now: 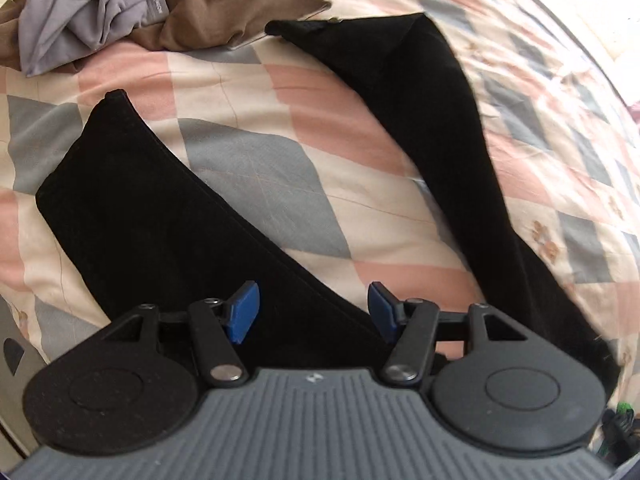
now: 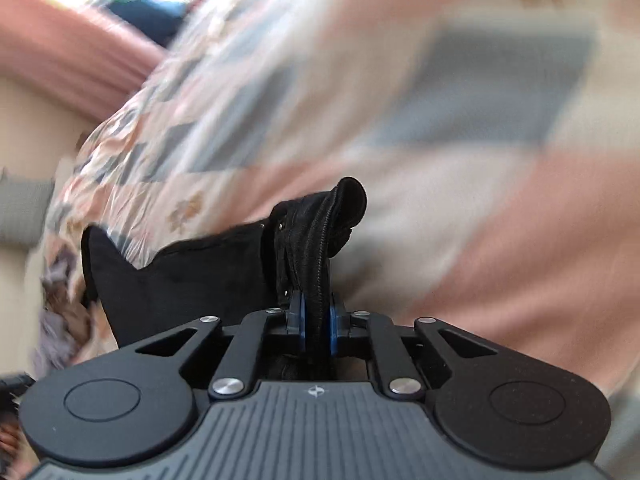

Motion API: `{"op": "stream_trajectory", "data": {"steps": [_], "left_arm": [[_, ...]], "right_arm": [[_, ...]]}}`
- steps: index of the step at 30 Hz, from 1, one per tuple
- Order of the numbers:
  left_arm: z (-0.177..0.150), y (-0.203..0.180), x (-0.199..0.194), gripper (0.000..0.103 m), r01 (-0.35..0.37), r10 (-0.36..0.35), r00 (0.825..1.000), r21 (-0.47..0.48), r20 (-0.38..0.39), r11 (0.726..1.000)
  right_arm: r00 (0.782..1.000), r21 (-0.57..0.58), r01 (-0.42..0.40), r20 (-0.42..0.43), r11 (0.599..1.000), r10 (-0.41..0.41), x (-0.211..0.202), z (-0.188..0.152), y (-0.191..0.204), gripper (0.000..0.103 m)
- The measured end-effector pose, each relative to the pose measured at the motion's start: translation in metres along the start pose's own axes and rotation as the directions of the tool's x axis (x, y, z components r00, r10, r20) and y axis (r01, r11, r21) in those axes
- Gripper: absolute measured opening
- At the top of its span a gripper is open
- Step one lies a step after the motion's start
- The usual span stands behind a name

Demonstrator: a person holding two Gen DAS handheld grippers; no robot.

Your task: Fold clothes

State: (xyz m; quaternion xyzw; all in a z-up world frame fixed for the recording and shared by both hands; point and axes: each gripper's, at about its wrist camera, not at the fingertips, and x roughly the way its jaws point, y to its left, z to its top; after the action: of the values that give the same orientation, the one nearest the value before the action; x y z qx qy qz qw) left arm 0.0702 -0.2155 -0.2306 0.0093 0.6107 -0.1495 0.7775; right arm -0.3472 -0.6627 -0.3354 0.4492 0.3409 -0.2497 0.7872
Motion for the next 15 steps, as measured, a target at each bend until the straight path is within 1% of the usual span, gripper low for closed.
{"op": "stream_trajectory", "data": {"steps": [2,4,5,7,9,10,11,12,13,15], "left_arm": [[-0.008,-0.004,-0.008,0.056,0.012,-0.012,1.0,0.035,0.017,0.999],[-0.014,-0.007,-0.009,0.057,0.039,-0.043,0.998,0.085,0.041,0.996],[-0.018,-0.009,-0.008,0.059,0.055,-0.061,0.997,0.114,0.051,0.992],[-0.025,-0.013,0.007,0.061,0.062,-0.075,0.995,0.188,0.062,0.98],[-0.031,-0.013,0.029,0.061,0.057,-0.076,0.995,0.261,0.064,0.964],[-0.034,-0.011,0.038,0.06,0.065,-0.088,0.994,0.287,0.07,0.956],[-0.036,-0.007,0.044,0.059,0.088,-0.119,0.989,0.306,0.084,0.948],[-0.038,-0.004,0.05,0.059,0.11,-0.15,0.984,0.325,0.098,0.939],[-0.04,0.0,0.056,0.059,0.131,-0.179,0.977,0.345,0.113,0.93],[-0.044,0.007,0.063,0.06,0.158,-0.229,0.963,0.384,0.145,0.91]], "right_arm": [[0.994,-0.045,0.053,0.102,0.998,-0.049,-0.023,0.007,0.013,0.009],[0.98,-0.048,0.119,0.167,0.992,-0.109,-0.041,0.014,0.018,0.008],[0.972,-0.046,0.153,0.185,0.987,-0.142,-0.046,0.015,0.016,0.008],[0.961,-0.003,0.201,0.193,0.98,-0.197,-0.045,0.017,0.0,0.008],[0.964,0.036,0.213,0.153,0.976,-0.216,-0.021,0.016,-0.021,0.01],[0.963,0.053,0.224,0.141,0.973,-0.23,-0.011,0.015,-0.032,0.019],[0.958,0.065,0.239,0.146,0.969,-0.246,-0.006,0.012,-0.042,0.033],[0.959,0.08,0.233,0.149,0.969,-0.243,-0.002,0.01,-0.048,0.038],[0.959,0.093,0.22,0.16,0.971,-0.233,-0.001,0.008,-0.054,0.041],[0.959,0.095,0.164,0.218,0.982,-0.181,-0.012,-0.003,-0.062,0.042]]}}
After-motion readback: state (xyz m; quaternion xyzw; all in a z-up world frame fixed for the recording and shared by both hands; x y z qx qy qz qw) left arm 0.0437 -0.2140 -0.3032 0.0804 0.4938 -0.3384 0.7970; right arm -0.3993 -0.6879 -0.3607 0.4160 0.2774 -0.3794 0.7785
